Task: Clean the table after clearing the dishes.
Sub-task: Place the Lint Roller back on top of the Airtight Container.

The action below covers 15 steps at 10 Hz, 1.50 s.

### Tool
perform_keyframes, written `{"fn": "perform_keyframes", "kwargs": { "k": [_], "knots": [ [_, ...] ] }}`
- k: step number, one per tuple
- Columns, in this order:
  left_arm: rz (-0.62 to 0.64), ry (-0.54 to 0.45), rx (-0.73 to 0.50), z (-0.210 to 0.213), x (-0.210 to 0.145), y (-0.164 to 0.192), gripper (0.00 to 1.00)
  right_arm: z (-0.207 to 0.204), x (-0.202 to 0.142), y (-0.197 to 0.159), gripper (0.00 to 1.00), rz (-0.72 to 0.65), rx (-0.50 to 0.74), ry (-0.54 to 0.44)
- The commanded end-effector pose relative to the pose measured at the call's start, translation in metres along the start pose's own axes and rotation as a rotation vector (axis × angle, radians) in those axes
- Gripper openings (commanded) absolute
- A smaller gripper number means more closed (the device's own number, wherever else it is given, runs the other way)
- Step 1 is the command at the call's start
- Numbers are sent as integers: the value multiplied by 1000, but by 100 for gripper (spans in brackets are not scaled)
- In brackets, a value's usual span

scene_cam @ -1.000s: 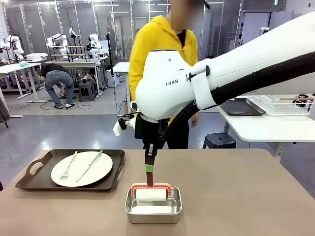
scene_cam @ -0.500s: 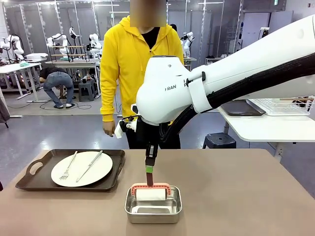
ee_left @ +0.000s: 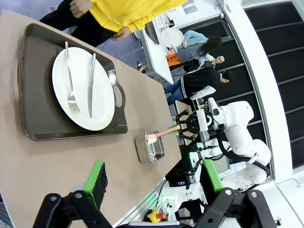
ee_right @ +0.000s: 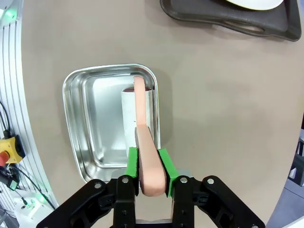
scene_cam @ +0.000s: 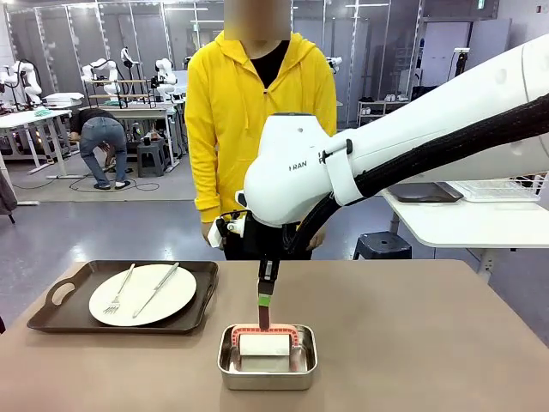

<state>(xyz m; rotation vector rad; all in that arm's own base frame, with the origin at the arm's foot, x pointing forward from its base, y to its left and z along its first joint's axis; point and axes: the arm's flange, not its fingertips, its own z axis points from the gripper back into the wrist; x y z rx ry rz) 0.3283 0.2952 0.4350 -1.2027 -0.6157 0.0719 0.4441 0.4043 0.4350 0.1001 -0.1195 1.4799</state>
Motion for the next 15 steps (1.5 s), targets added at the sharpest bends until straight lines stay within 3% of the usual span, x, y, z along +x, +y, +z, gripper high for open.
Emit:
{"fn": "perform_keyframes", "kwargs": {
  "k": [1, 8, 10, 15],
  "knots": [
    [-2, -1, -4, 3, -1, -2, 100, -10, -8, -10, 22, 17, -16, -30],
    [-2, -1, -4, 3, -1, -2, 100, -16, -9, -17, 22, 25, -10, 5],
    [-2, -1, -4, 3, -1, -2, 100, -10, -9, -14, 28, 25, -19, 8],
    [-2, -1, -4, 3, -1, -2, 100, 12, -7, -5, 58, 38, -65, 33]
  ]
}}
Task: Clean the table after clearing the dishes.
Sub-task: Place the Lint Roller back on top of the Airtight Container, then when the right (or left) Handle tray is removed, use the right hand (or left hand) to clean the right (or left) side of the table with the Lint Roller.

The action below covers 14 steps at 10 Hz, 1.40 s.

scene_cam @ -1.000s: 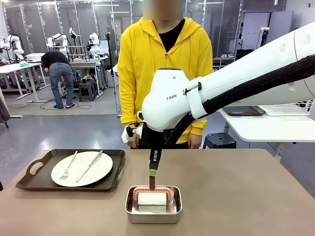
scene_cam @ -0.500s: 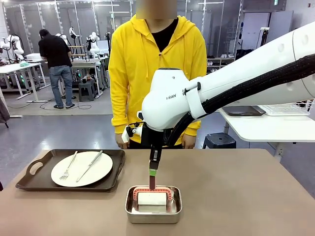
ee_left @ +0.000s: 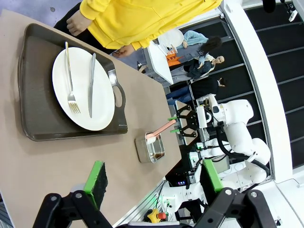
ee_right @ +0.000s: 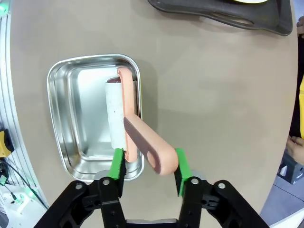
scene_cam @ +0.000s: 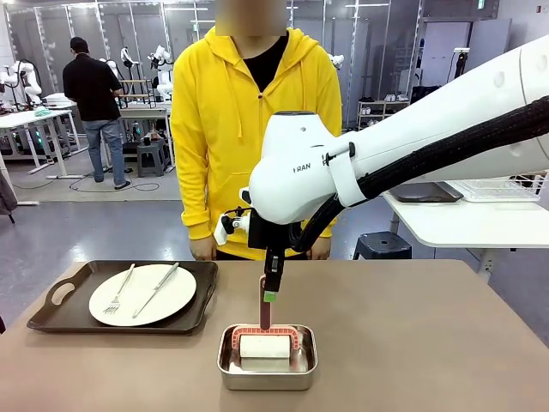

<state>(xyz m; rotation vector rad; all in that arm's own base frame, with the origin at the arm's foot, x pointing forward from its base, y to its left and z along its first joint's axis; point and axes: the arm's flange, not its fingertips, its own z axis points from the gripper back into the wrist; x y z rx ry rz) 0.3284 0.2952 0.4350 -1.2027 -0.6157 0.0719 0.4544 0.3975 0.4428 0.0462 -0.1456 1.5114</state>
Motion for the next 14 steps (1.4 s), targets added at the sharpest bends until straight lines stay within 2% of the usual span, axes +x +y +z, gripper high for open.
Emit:
{"fn": "perform_keyframes", "kwargs": {
  "k": [1, 7, 14],
  "knots": [
    [-2, -1, -4, 3, -1, -2, 100, 5, -1, 6, 62, 3, -16, 20],
    [-2, -1, -4, 3, -1, -2, 100, 9, -2, 1, 95, -7, -26, 20],
    [-2, -1, -4, 3, -1, -2, 100, 7, 0, 0, 95, 2, -12, 0]
  ]
}}
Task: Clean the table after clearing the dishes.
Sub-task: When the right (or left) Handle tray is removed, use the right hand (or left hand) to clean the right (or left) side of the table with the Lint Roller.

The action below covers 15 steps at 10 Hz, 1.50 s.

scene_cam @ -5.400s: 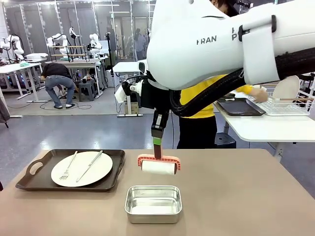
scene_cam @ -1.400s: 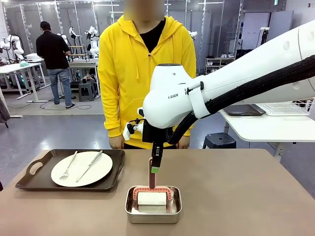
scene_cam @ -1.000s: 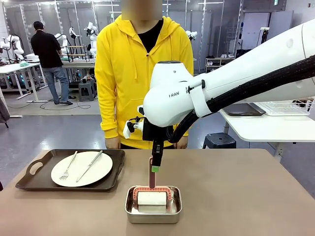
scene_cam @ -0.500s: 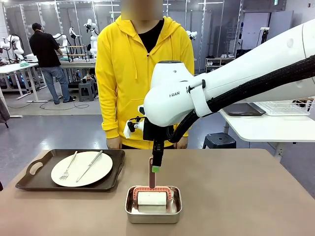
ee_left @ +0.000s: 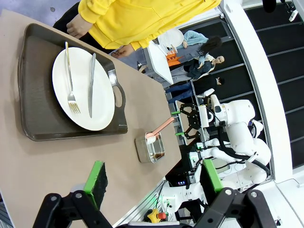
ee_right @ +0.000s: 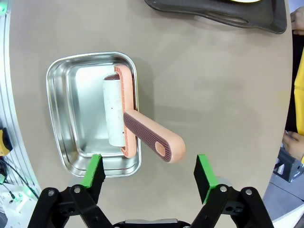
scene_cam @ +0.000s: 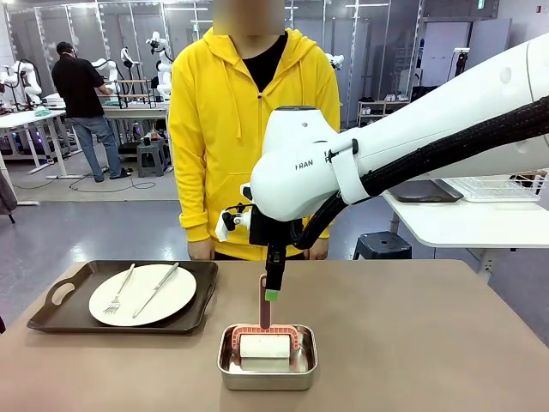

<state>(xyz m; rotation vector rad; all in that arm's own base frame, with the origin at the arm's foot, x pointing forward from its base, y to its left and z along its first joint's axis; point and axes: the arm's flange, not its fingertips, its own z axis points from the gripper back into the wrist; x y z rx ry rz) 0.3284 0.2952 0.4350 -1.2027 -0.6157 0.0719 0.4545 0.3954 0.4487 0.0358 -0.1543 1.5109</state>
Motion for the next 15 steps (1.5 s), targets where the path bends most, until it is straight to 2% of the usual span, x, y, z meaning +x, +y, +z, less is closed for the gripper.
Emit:
{"fn": "perform_keyframes", "kwargs": {
  "k": [1, 5, 7, 9, 11, 12, 13, 14, 15],
  "knots": [
    [-2, -1, -4, 3, -1, -2, 100, 0, 1, 1, 95, 2, 0, -1],
    [-2, -1, -4, 3, -1, -2, 100, 0, 0, 0, 95, 0, 0, 0],
    [-2, -1, -4, 3, -1, -2, 100, 37, -22, -13, 95, -227, 125, -140],
    [-2, -1, -4, 3, -1, -2, 100, 52, -35, -25, 95, -397, 211, -251],
    [-2, -1, -4, 3, -1, -2, 100, 58, -68, -29, 95, -534, 364, -431],
    [-2, -1, -4, 3, -1, -2, 100, 58, -103, -26, 95, -629, 443, -567],
    [-2, -1, -4, 3, -1, -2, 100, 56, -147, -17, 95, -751, 436, -753],
    [-2, -1, -4, 3, -1, -2, 100, 39, -179, -8, 95, -850, 501, -837],
    [-2, -1, -4, 3, -1, -2, 100, 35, -204, -3, 95, -924, 621, -952]
  ]
}}
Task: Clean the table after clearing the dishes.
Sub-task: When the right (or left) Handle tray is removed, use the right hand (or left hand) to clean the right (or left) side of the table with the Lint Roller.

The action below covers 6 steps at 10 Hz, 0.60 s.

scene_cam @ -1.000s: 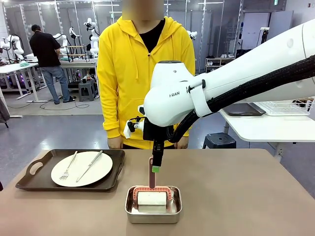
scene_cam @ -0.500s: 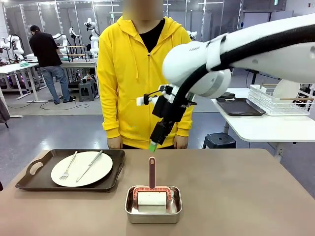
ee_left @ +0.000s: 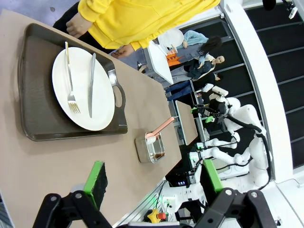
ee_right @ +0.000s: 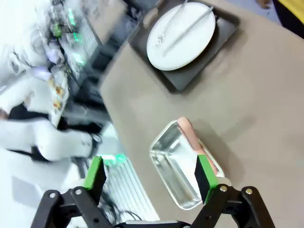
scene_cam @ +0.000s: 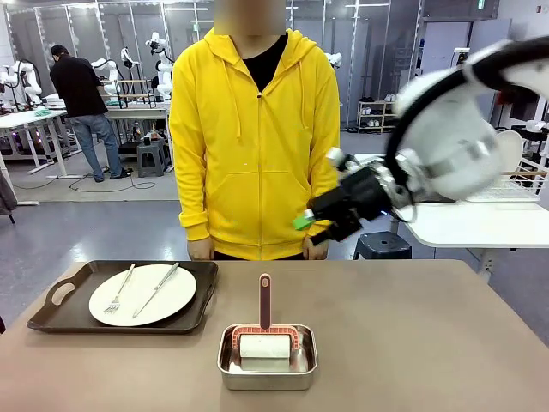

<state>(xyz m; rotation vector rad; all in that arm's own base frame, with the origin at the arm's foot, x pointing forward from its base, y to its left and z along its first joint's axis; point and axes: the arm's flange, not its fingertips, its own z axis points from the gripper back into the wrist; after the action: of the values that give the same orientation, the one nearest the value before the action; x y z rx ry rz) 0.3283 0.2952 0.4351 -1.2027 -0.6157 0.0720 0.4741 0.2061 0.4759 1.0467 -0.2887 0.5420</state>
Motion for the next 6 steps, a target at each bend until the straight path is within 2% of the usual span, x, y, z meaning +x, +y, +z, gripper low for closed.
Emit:
{"fn": "perform_keyframes", "kwargs": {
  "k": [1, 3, 6],
  "knots": [
    [-2, -1, -4, 3, -1, -2, 100, 25, -50, -16, 95, -104, 184, -188],
    [-2, -1, -4, 3, -1, -2, 100, 77, -76, -51, 95, -180, 364, -220],
    [-2, -1, -4, 3, -1, -2, 100, 170, -113, -109, 95, -260, 386, -262]
  ]
}}
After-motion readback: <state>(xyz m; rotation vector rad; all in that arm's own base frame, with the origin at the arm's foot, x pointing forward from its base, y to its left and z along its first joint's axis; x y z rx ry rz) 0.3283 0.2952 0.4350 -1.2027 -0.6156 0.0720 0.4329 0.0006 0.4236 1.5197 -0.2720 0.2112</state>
